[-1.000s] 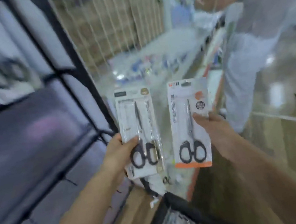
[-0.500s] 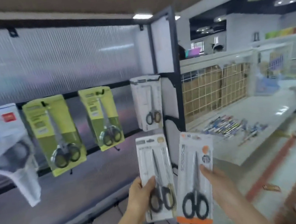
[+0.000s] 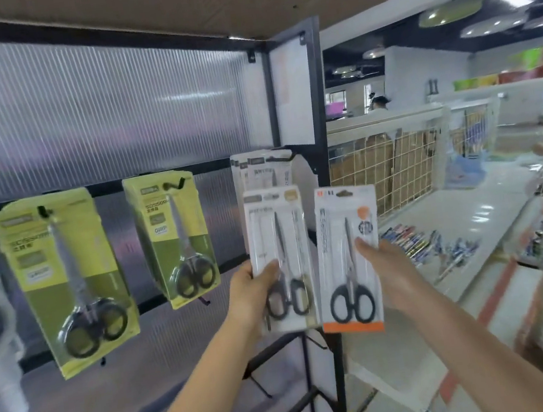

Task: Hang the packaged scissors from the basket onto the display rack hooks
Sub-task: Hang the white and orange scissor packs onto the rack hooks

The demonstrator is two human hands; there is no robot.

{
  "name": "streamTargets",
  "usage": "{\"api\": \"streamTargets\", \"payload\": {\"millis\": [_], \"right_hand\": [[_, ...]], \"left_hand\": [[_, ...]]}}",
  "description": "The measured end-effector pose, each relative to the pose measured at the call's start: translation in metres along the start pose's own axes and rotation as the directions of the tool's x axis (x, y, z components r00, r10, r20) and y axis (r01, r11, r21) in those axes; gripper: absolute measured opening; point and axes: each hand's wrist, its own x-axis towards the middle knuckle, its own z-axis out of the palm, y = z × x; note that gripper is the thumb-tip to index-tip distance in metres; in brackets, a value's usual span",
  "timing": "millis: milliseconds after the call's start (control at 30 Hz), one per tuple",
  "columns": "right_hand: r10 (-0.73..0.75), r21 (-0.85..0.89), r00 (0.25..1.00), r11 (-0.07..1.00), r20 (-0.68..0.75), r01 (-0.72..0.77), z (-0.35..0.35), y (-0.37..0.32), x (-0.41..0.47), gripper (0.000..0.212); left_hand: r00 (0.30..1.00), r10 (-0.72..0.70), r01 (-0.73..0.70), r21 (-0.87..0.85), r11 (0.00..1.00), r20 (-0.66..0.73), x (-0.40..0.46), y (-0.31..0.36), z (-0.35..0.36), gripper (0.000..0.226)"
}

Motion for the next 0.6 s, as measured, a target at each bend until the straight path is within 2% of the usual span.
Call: {"api": "streamTargets", "payload": {"millis": [67,167,200,400,500,600], "right_hand": [[-0.045,-0.004,0.999,0.999,-0.007,0.045,0.000,-0.018,0.011,0.014],[-0.092,-0.030,0.993,0.996,-0.076,0.090,-0.003,-0.031,0.025,0.038],[-0.103,-0.020,0.991,0.995,-0.090,0.102,-0.003,-0.030,0.031,0.039],[-0.102,-0.051,0.989,0.994,-0.111,0.097,-0.008,-0.020,0.043,0.022],[-0.104,-0.077,0.986,0.993,-0.133,0.095,-0.011,-0.021,0.045,0.047],[-0.119,-0.070,0.982,0.992,-0.145,0.109,-0.015,-0.026,0.048,0.045]], "left_hand": [[0.997,0.067,-0.067,-0.007,0.998,0.031,0.014,0.018,0.012,0.003],[0.989,0.137,-0.137,-0.009,0.991,0.055,0.027,0.034,0.025,0.005],[0.987,0.147,-0.147,-0.007,0.989,0.065,0.029,0.036,0.029,0.005],[0.983,0.168,-0.169,0.009,0.986,0.070,0.043,0.035,0.038,0.003],[0.980,0.188,-0.188,-0.002,0.982,0.065,0.051,0.041,0.040,0.004],[0.978,0.196,-0.196,0.001,0.981,0.078,0.056,0.043,0.045,0.007]]}}
